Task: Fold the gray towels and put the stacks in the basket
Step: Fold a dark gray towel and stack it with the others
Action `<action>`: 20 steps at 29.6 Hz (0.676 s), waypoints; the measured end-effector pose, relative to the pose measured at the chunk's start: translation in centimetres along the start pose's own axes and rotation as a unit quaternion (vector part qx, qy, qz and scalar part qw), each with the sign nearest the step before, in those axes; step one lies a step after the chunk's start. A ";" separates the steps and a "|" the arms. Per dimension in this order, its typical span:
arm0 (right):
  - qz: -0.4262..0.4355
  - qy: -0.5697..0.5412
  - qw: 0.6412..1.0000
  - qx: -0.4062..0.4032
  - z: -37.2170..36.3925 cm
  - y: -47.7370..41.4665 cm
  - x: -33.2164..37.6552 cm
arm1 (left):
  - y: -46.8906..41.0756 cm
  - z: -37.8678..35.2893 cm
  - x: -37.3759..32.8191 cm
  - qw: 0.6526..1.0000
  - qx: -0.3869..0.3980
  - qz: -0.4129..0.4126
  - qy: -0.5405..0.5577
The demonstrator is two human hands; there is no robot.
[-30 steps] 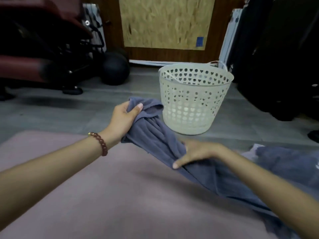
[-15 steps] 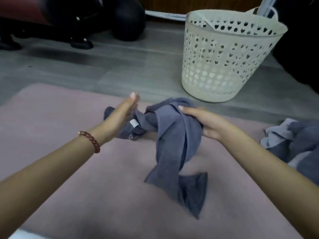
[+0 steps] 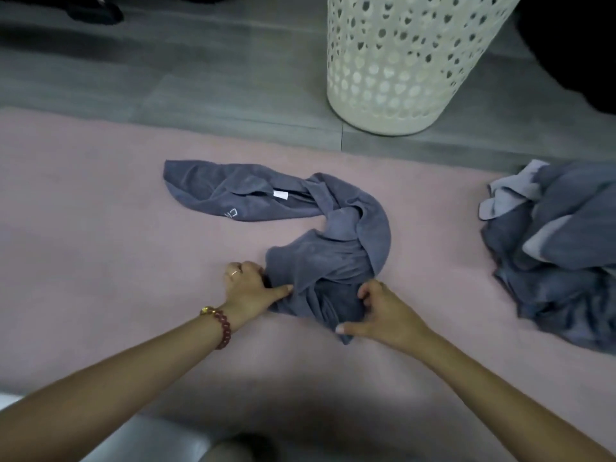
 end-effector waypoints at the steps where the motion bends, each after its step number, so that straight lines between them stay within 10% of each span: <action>1: 0.022 0.091 0.996 0.004 -1.6 0.4 0.1 | 0.2 -0.9 0.1 0.999 0.044 0.011 0.018; 4: 0.104 0.222 0.967 -0.062 -3.7 0.7 0.7 | 1.1 -2.4 -0.6 0.987 0.098 -0.022 0.128; 12: 0.138 -0.167 0.963 -0.160 5.2 1.3 2.4 | 2.5 2.6 -1.3 0.932 -0.039 -0.126 0.338; 16: 0.116 -0.465 0.836 -0.269 11.4 3.6 1.5 | 2.3 8.1 -0.2 0.879 -0.135 -0.092 0.449; 20: 0.112 -0.506 0.762 -0.389 15.9 5.7 -1.2 | 1.8 11.7 1.1 0.864 -0.219 -0.075 0.447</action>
Point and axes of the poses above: each hand's wrist, its own y-axis away from the middle knuckle, its own z-axis out of the back of the hand, x = y × z, the point moved 9 cm from there along -y, towards the middle knuckle, and after that the axes turned 13 degrees about -y, right-handed, at the moved point
